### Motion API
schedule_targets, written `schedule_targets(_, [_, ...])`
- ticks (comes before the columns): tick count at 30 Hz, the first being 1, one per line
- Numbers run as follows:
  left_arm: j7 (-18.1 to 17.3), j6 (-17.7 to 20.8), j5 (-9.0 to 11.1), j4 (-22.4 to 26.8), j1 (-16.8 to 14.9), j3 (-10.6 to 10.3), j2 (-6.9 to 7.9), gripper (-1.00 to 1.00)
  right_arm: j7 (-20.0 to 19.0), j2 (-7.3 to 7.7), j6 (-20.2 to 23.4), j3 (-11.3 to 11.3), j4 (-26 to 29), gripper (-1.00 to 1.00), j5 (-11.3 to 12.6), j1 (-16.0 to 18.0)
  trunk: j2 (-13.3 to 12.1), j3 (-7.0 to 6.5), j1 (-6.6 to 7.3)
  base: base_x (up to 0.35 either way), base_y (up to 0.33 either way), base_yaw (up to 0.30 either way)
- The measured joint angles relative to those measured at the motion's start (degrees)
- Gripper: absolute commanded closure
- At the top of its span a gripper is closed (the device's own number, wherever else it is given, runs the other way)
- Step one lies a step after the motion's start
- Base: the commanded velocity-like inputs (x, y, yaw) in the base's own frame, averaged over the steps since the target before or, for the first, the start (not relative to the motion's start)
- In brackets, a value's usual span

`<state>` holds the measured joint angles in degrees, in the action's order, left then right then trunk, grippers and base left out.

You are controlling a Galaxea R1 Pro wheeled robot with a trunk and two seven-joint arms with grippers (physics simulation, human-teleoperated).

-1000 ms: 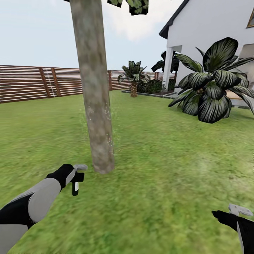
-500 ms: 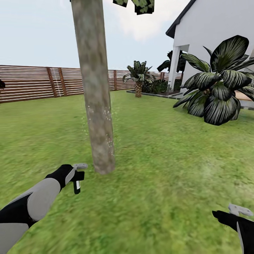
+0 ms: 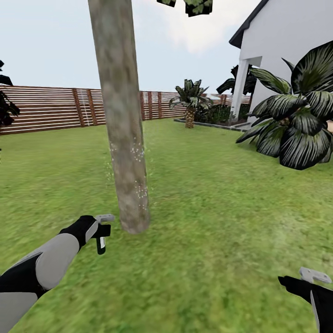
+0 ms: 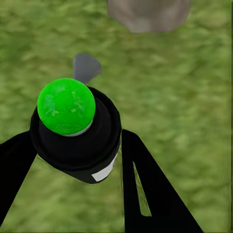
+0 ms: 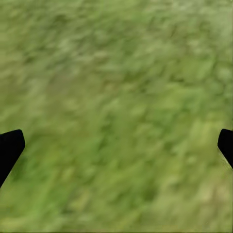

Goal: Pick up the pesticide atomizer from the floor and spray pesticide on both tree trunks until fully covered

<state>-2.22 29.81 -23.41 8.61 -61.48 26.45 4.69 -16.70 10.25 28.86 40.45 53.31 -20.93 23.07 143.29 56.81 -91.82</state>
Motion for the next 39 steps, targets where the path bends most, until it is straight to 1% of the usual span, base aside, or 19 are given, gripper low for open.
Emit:
schedule_targets(6, [0.1, -0.2, -0.3, 0.3, 0.0, -0.4, -0.03, 1.0, -0.3, 0.55, -0.1, 0.1, -0.1, -1.0, 0.1, 0.0, 0.0, 0.0, -0.02, 0.054, -0.054, 0.006])
schedule_targets(8, [0.2, 0.1, -0.2, 1.0, 0.0, -0.3, -0.76, 1.0, -0.4, 0.58, -0.1, 0.1, -0.1, -1.0, 0.1, 0.0, 0.0, 0.0, -0.02, 0.001, -0.001, 0.0])
schedule_targets(9, [0.3, 2.4, -0.2, 3.4, -0.1, -0.4, -1.65, 1.0, -0.4, 0.58, -0.1, 0.1, 0.0, -1.0, 0.1, 0.0, 0.0, 0.0, -0.02, 0.0, 0.0, 0.0])
schedule_targets(10, [0.3, 6.6, -0.5, 7.4, -0.1, -0.5, -2.39, 1.0, -0.4, 0.59, -0.1, 0.1, 0.0, -1.0, 0.1, 0.0, 0.0, -0.01, -0.01, 0.0, 0.0, 0.0])
schedule_targets(12, [0.3, 13.7, -0.8, 14.5, -0.1, -0.5, -3.02, 1.0, -0.4, 0.59, -0.1, 0.2, 0.0, -1.0, 0.1, 0.0, 0.0, -0.01, -0.02, 0.0, 0.0, 0.0])
schedule_targets(13, [0.3, 16.0, -0.8, 16.7, -0.2, -0.4, -3.14, 1.0, -0.4, 0.59, -0.1, 0.2, 0.0, -1.0, 0.1, 0.0, 0.0, 0.0, -0.02, 0.0, 0.0, 0.0])
schedule_targets(15, [0.3, 18.7, -0.7, 18.4, -0.3, -0.4, -3.28, 1.0, -0.4, 0.59, 0.0, 0.2, 0.0, -1.0, 0.1, 0.0, 0.0, 0.0, -0.02, 0.0, 0.0, 0.0])
schedule_targets(18, [0.3, 21.0, -0.5, 19.0, -0.5, -0.4, -3.49, 1.0, -0.5, 0.59, 0.0, 0.2, 0.0, -1.0, 0.1, 0.0, 0.0, 0.0, -0.02, 0.0, 0.0, 0.0])
schedule_targets(21, [0.3, 22.1, -0.4, 19.1, -1.7, -0.6, -4.84, 1.0, -0.4, 0.59, 0.0, 0.2, 0.0, -1.0, 0.1, 0.0, 0.0, 0.0, -0.02, 0.0, 0.0, 0.0])
schedule_targets(24, [0.3, 25.8, -0.4, 19.3, -4.1, -0.8, -6.09, 1.0, -0.2, 0.59, 0.0, 0.2, 0.0, -1.0, 0.1, 0.0, 0.0, -0.01, -0.02, 0.0, 0.0, 0.0])
schedule_targets(26, [0.3, 26.6, -0.7, 19.4, -6.2, -0.8, -6.67, 1.0, -0.2, 0.59, 0.0, 0.2, 0.0, -1.0, 0.1, 0.0, 0.0, -0.01, -0.02, 0.0, 0.0, 0.0])
schedule_targets(29, [0.3, 26.8, -0.8, 19.4, -8.3, -0.9, -6.78, 1.0, -0.2, 0.59, 0.0, 0.2, 0.0, -1.0, 0.1, 0.0, 0.0, 0.0, -0.02, 0.0, 0.0, 0.0])
schedule_targets(30, [0.3, 26.9, -0.8, 19.3, -8.7, -1.5, -6.77, 1.0, -0.2, 0.59, 0.0, 0.2, 0.0, -1.0, 0.1, 0.0, 0.0, 0.0, -0.02, 0.0, 0.0, 0.0])
schedule_targets(32, [0.3, 27.0, -0.9, 19.2, -8.9, -4.1, -6.61, 1.0, -0.2, 0.59, 0.0, 0.2, 0.0, -1.0, 0.1, 0.0, 0.0, 0.0, -0.02, 0.0, 0.0, 0.0])
schedule_targets(33, [0.3, 27.0, -1.1, 19.2, -8.9, -6.8, -6.39, 1.0, -0.2, 0.59, 0.0, 0.2, 0.0, -1.0, 0.1, 0.0, 0.0, 0.0, -0.02, 0.0, 0.0, 0.0])
schedule_targets(34, [0.3, 27.0, -1.0, 19.1, -8.9, -8.5, -6.16, 1.0, -0.2, 0.59, 0.0, 0.2, 0.0, -1.0, 0.1, 0.0, 0.0, 0.0, -0.02, 0.0, 0.0, 0.0])
schedule_targets(35, [0.3, 27.0, -1.2, 19.1, -9.0, -11.0, -5.74, 1.0, -0.2, 0.59, 0.0, 0.2, 0.0, -1.0, 0.1, 0.0, 0.0, 0.0, -0.02, 0.0, 0.0, 0.0])
schedule_targets(36, [0.2, 27.0, -1.0, 19.1, -9.0, -11.9, -5.61, 1.0, -0.2, 0.59, 0.0, 0.2, 0.0, -1.0, 0.1, 0.0, 0.0, 0.0, -0.02, 0.0, 0.0, 0.0])
schedule_targets(39, [0.2, 27.0, -0.9, 19.2, -9.8, -12.7, -5.59, 1.0, -0.2, 0.59, 0.0, 0.2, -0.1, -1.0, 0.1, 0.0, 0.0, -0.01, -0.02, 0.0, 0.0, 0.0])
